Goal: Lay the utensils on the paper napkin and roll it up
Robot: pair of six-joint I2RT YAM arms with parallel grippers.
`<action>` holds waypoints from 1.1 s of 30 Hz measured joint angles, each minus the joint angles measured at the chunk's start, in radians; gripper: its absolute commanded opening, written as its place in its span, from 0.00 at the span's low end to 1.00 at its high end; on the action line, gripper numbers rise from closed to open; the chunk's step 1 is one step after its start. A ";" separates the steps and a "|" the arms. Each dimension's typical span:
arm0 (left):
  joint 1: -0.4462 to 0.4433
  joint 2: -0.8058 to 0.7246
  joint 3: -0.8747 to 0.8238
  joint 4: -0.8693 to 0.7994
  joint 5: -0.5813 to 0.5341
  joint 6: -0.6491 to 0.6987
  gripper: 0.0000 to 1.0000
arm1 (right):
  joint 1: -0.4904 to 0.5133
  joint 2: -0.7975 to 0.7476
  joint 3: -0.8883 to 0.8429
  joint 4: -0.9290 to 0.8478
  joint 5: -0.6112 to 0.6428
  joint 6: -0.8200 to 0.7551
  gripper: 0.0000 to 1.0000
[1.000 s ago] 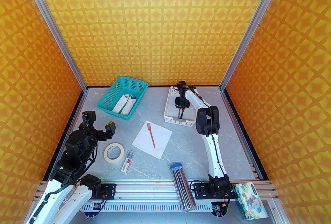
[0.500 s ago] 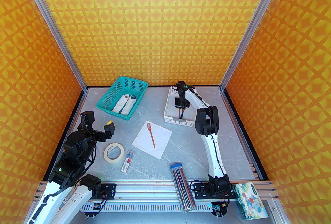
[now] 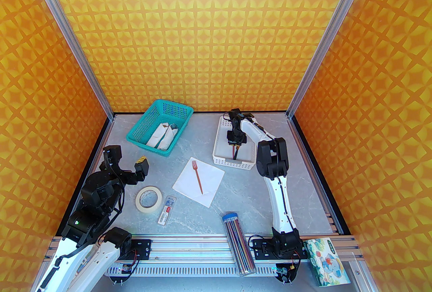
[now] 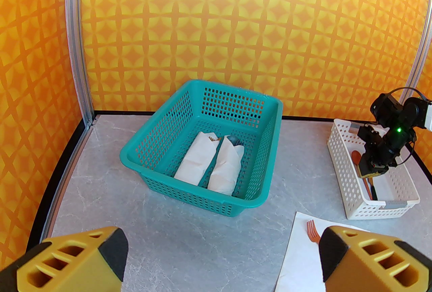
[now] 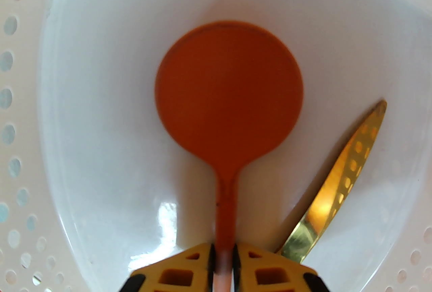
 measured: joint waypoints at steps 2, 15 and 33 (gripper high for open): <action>0.000 0.000 0.000 -0.005 0.000 -0.003 0.99 | 0.000 0.000 -0.003 0.001 0.000 0.000 0.18; 0.000 0.000 0.000 -0.015 0.000 -0.006 0.99 | 0.001 0.001 0.007 -0.010 -0.001 -0.019 0.10; 0.005 -0.004 0.000 -0.019 -0.005 -0.006 0.99 | 0.003 -0.008 0.065 -0.031 0.011 -0.026 0.08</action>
